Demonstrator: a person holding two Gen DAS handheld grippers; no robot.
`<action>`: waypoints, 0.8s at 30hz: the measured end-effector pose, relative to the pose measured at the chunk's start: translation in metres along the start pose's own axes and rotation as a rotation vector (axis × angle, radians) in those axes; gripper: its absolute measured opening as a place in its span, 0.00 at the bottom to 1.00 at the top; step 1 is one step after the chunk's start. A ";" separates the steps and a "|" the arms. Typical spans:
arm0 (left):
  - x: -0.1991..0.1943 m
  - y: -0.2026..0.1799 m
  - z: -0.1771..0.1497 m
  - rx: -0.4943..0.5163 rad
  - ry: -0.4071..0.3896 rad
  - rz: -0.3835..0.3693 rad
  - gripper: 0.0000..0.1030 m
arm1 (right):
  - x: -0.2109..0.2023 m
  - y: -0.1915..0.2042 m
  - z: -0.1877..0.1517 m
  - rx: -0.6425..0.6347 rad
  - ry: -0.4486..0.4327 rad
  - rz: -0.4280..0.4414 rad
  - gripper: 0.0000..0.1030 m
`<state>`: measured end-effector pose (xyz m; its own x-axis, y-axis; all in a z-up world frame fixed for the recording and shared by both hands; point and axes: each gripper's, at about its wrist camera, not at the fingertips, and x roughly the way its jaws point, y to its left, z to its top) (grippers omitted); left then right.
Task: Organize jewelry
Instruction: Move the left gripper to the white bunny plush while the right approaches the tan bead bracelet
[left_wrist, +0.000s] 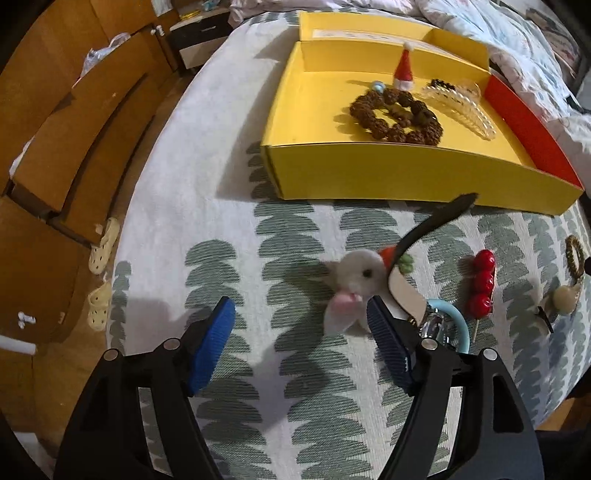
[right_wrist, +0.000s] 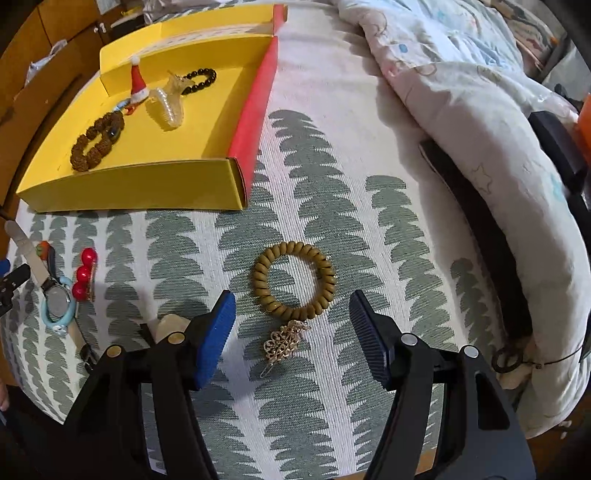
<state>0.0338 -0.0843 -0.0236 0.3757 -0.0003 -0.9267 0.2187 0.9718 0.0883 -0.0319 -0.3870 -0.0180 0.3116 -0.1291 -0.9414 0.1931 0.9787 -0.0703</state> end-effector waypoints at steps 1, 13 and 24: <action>0.001 -0.003 0.000 0.010 -0.001 0.009 0.71 | 0.003 0.000 0.000 0.000 0.010 -0.001 0.64; 0.007 -0.009 0.004 0.030 -0.012 0.044 0.78 | 0.030 0.003 0.008 -0.004 0.062 -0.015 0.64; -0.001 -0.026 -0.002 0.079 0.002 -0.040 0.78 | 0.031 0.004 0.007 -0.007 0.060 -0.014 0.64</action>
<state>0.0259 -0.1091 -0.0255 0.3636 -0.0380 -0.9308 0.3040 0.9493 0.0800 -0.0153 -0.3876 -0.0450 0.2530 -0.1328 -0.9583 0.1900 0.9781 -0.0854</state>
